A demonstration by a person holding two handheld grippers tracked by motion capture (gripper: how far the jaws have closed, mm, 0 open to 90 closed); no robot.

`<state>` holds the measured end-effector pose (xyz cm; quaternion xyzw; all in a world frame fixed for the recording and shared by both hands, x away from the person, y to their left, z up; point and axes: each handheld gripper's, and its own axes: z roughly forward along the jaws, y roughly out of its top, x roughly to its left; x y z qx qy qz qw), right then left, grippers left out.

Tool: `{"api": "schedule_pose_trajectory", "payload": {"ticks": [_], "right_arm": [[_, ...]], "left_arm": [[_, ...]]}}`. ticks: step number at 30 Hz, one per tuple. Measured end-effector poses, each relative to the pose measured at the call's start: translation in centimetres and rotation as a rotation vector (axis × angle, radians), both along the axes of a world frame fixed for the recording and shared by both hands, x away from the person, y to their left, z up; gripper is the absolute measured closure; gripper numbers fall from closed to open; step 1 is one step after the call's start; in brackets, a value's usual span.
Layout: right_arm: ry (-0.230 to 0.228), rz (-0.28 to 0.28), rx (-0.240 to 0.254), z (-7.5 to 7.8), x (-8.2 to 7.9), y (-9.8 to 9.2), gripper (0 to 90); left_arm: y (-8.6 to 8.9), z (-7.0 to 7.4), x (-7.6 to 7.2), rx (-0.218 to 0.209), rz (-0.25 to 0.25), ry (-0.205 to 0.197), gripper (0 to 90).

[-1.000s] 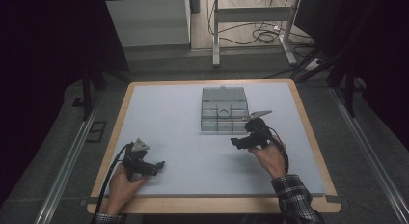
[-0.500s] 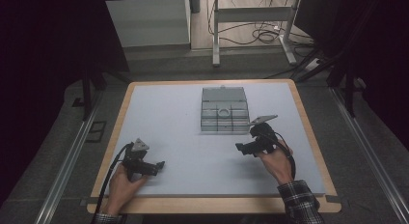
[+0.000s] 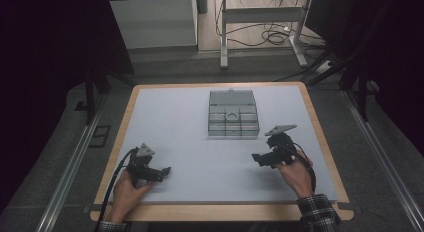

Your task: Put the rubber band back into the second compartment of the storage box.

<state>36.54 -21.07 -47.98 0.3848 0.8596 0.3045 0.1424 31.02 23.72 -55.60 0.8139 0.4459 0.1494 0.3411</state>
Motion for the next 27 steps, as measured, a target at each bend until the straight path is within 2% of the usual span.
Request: {"api": "schedule_pose_trajectory", "payload": {"ticks": [21, 27], "right_arm": [[0.031, -0.020, -0.019, -1.3, -2.1, -2.4, 7.1], [0.049, -0.016, -0.042, -2.0, -2.8, -2.9, 6.9]], "left_arm": [[0.0, 0.0, 0.0, 0.001, 0.000, 0.000, 0.0], [0.0, 0.0, 0.0, 0.001, -0.001, 0.000, 0.0]]}}
